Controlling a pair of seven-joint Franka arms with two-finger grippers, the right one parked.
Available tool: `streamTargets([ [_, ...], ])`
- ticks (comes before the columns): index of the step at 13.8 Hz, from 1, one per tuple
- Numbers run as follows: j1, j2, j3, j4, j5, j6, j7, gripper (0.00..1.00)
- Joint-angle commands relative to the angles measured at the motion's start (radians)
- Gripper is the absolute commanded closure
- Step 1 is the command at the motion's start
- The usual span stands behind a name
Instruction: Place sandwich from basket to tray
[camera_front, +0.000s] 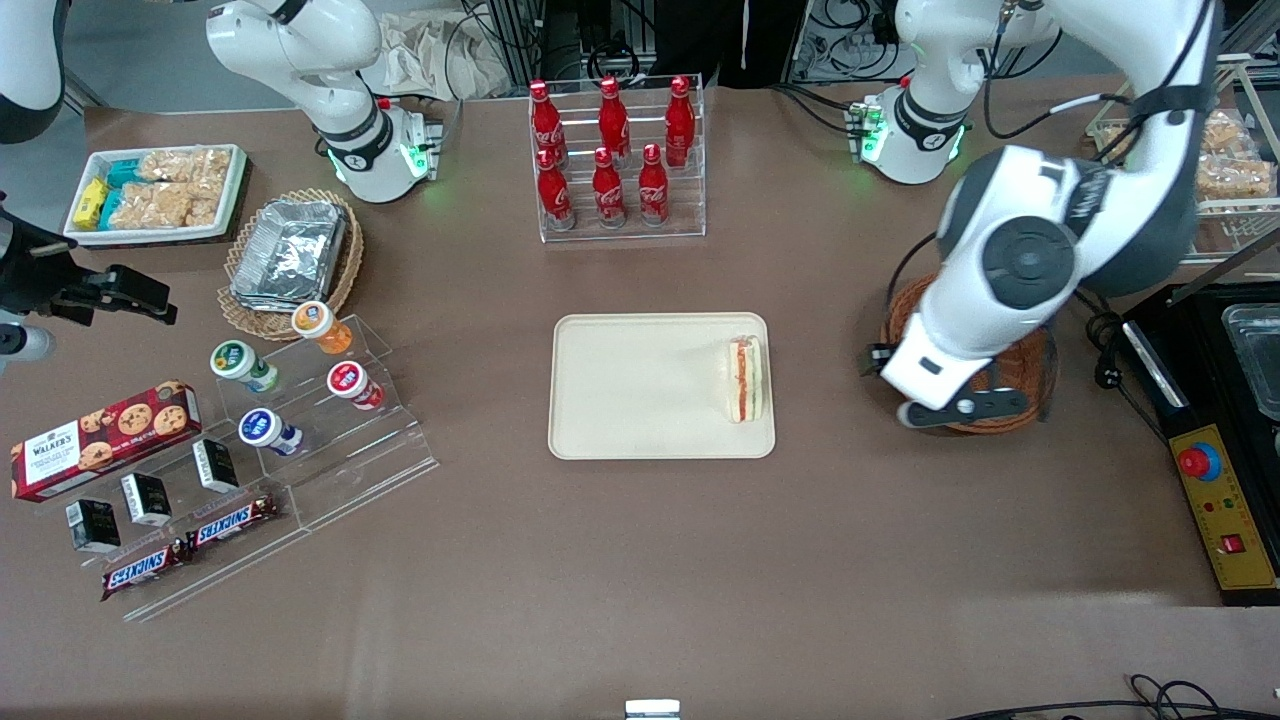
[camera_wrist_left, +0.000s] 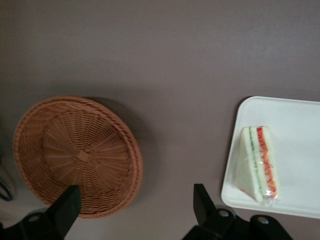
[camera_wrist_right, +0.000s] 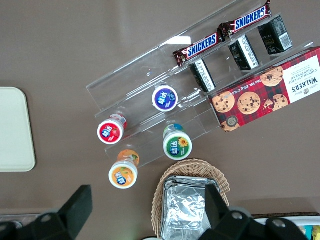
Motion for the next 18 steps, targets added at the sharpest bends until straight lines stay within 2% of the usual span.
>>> streamTargets([
  [1,-0.028,-0.095,0.124,-0.026,-0.056,-0.045,0.185,0.0],
  [5,-0.03,-0.166,0.264,-0.023,-0.086,-0.054,0.389,0.0],
  [8,-0.03,-0.201,0.335,-0.006,-0.086,-0.068,0.49,0.0],
  [12,-0.024,-0.192,0.347,0.101,-0.085,-0.148,0.492,0.0],
  [18,-0.017,-0.192,0.346,0.103,-0.089,-0.151,0.491,0.0],
])
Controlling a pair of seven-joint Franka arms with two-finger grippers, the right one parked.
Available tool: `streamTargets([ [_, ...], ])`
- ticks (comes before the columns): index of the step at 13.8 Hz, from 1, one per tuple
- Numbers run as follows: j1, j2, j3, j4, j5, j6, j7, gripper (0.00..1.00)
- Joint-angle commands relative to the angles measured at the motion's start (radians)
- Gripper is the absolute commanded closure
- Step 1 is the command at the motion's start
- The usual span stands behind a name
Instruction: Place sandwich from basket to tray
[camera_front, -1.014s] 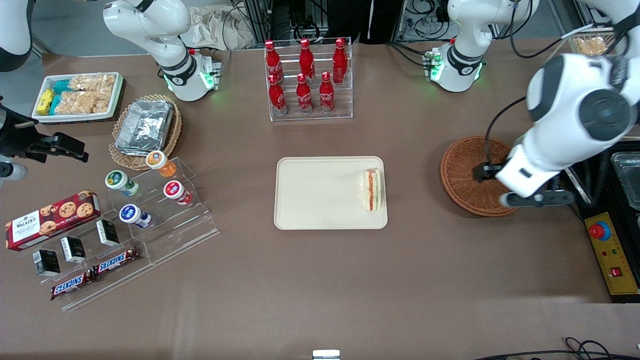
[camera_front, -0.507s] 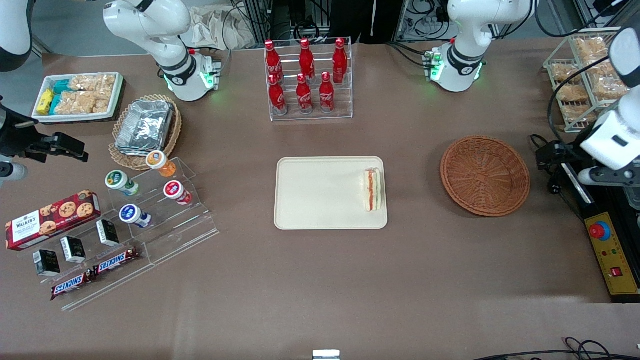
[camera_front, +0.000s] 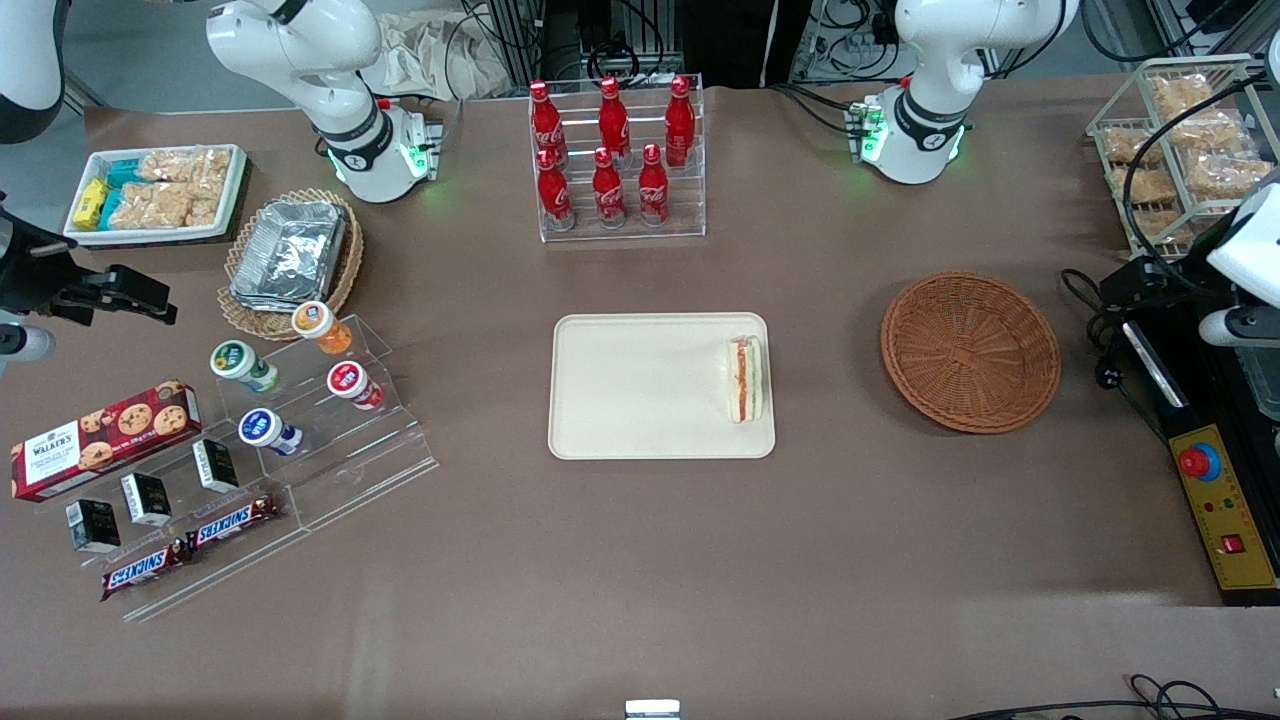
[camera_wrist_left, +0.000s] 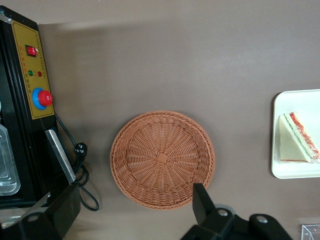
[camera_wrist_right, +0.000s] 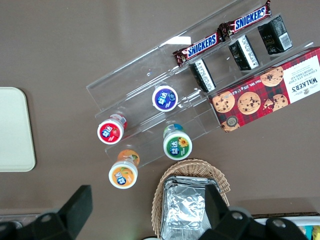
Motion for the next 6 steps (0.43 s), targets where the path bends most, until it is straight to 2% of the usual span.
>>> streamTargets([
  [1,-0.004,0.006,0.006,0.021,-0.016,-0.023,0.011,0.0],
  [6,-0.004,0.005,0.006,0.018,-0.015,-0.028,0.009,0.0],
])
